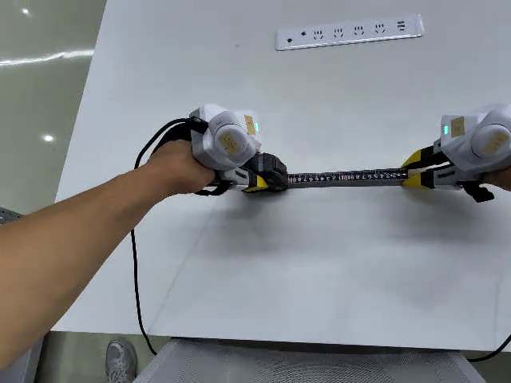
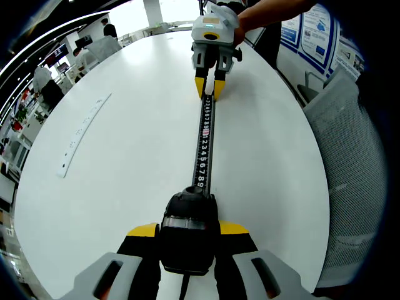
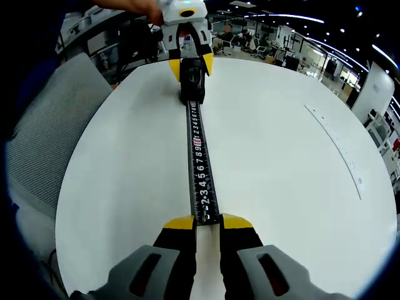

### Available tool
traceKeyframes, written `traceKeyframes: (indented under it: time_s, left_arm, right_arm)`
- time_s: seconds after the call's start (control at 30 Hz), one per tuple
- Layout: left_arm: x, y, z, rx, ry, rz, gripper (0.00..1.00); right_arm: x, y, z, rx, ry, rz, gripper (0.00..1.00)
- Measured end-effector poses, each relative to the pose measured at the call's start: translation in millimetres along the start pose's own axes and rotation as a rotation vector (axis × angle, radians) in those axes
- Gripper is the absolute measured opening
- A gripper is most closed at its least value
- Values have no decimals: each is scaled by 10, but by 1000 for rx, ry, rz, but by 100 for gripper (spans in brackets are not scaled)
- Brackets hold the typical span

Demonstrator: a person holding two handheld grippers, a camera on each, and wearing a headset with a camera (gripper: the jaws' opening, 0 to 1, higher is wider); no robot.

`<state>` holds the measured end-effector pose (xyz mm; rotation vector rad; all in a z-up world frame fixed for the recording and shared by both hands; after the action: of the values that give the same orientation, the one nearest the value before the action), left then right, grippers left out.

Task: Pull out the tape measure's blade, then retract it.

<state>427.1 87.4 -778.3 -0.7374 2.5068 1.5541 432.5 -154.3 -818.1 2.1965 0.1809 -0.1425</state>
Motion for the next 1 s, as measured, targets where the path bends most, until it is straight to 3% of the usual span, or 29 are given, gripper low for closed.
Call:
traceKeyframes:
  time_s: [0.37, 0.77, 1.0]
  left_arm:
    - [4, -1, -8, -3, 1, 1, 29]
    - [14, 10, -7, 1, 0, 4, 29]
    - [16, 12, -10, 1, 6, -1, 30]
  right_arm:
    - [2, 118, 157, -20, -6, 6, 9]
    - [-7, 138, 175, -16, -10, -1, 9]
    - [-7, 121, 149, -52, -2, -8, 10]
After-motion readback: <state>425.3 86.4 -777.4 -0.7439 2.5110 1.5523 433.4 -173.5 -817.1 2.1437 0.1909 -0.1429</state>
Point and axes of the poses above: the centre of the closed fingertips' face, and the gripper's own axes: y roughly backward along the fingers, x roughly to its right, z roughly out of its underside, the point moved 2 cm from there along y, roughly backward along the fingers, and after that the axes turned 15 degrees about -z, right-handed, at the moved point
